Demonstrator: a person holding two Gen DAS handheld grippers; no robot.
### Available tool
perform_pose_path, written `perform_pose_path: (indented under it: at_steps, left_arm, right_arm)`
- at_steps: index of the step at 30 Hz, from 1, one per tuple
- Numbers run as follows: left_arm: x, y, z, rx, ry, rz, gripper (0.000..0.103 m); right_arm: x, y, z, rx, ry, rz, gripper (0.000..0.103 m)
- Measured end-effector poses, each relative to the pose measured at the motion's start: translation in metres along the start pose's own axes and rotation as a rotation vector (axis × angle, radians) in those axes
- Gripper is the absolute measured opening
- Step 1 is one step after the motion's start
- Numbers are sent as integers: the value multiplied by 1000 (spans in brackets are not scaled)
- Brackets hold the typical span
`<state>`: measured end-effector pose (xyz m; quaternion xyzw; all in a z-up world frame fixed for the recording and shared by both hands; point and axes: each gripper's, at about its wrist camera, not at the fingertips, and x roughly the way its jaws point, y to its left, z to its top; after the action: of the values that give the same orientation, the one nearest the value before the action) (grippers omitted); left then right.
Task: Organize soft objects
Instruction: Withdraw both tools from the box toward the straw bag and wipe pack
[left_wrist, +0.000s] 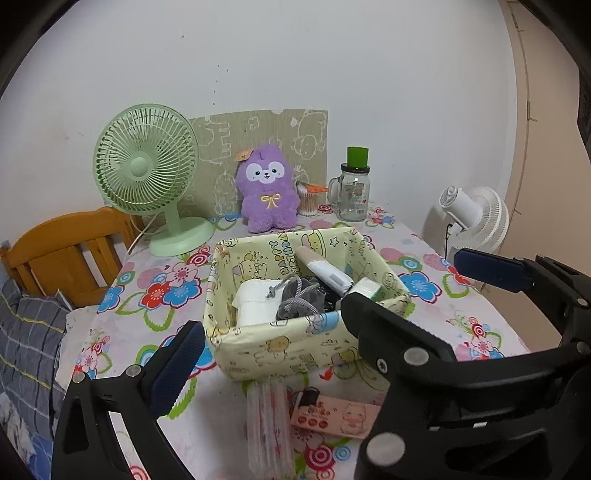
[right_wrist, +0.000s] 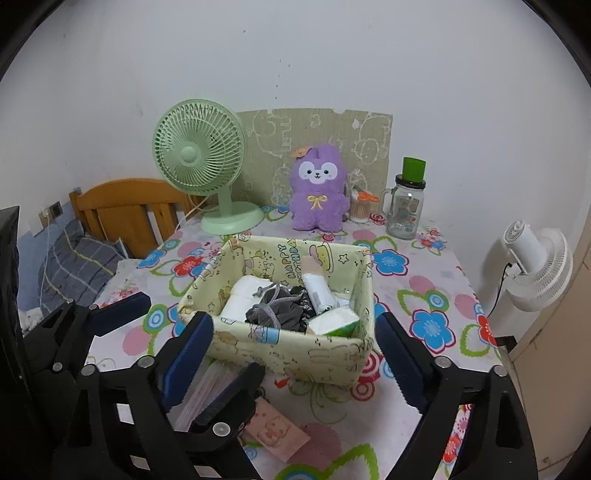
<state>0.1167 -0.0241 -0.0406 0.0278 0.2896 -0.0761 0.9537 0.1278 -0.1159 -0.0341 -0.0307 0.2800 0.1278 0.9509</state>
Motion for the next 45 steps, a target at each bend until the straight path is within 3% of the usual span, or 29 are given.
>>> perform_pose_path:
  at_steps: [13,23,45]
  left_arm:
    - [-33,-10,-19,3,-22,5,103]
    - [-37,-14,-39,31,-9,7,103]
    - [11,-1,-82,69,125,5,101]
  right_arm:
    - [-33,4,-18,6,-19,21,97]
    - [-38,9,-42,-1,-25,38,97]
    - [18,10,-82,-37,96,39,97]
